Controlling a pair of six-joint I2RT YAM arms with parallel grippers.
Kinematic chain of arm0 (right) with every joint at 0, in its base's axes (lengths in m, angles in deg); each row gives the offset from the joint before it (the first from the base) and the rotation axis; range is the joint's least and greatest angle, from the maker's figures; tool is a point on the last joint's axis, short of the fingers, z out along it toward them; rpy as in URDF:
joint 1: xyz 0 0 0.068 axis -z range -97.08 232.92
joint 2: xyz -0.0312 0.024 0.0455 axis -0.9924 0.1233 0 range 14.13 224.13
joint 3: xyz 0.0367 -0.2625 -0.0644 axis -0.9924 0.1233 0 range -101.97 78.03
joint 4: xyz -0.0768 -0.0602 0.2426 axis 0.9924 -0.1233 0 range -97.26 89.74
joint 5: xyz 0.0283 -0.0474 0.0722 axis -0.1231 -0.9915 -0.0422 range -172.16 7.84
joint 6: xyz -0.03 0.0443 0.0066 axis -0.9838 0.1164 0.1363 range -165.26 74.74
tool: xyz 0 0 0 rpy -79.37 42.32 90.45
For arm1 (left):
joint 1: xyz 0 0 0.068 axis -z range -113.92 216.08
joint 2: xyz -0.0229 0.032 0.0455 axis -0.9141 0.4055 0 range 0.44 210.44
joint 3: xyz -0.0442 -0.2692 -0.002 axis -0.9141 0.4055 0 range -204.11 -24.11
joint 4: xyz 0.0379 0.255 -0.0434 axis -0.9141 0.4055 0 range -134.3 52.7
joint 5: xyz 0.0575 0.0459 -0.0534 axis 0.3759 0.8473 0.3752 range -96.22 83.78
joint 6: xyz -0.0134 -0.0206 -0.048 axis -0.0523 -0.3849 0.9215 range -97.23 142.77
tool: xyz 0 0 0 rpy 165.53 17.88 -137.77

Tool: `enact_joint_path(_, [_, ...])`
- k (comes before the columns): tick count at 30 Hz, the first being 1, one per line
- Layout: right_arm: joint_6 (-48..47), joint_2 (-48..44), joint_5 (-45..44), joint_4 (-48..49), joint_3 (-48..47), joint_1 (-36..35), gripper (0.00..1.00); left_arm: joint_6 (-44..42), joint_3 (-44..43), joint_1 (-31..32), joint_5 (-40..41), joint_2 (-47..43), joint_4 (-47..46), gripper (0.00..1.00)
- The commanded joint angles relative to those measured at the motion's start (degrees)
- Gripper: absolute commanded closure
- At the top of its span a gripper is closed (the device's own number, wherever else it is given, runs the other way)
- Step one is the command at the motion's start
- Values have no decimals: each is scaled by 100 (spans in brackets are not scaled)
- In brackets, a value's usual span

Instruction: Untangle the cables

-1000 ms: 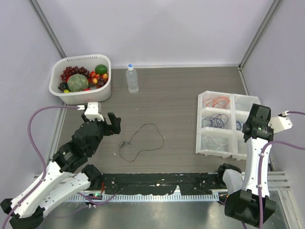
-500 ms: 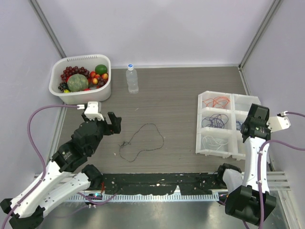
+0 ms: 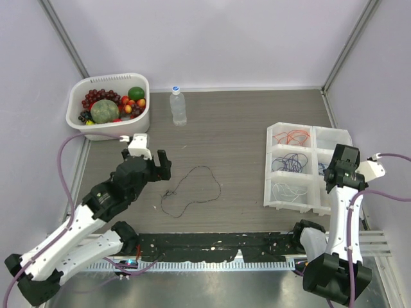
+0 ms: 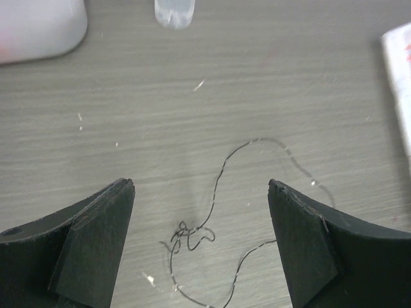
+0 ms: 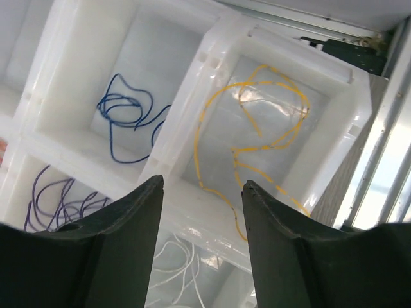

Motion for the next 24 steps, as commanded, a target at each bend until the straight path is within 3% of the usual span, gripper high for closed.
enact_joint_path(1, [-1181, -158, 747, 561, -524, -198, 41, 379, -439, 24, 57, 647, 580, 11])
enact_joint_path(6, [-1762, -166, 1450, 1262, -1096, -1234, 40, 853, -309, 7, -30, 622, 582, 11])
enact_joint_path(12, [-2043, 659, 2405, 2937, -992, -3817, 37, 1583, 166, 7, 31, -11, 722, 18])
enact_joint_path(17, [-1974, 2161, 3840, 5511, -710, -5766, 37, 2137, 482, 15, 225, -556, 1082, 32])
enact_joint_path(20, [-2061, 3336, 4737, 6439, -885, -6769, 38, 2427, 702, 7, 146, -802, 1161, 41])
enact_joint_path(24, [-1957, 4436, 5334, 7520, -1017, -7220, 40, 2770, 773, 7, 84, -960, 1399, 48])
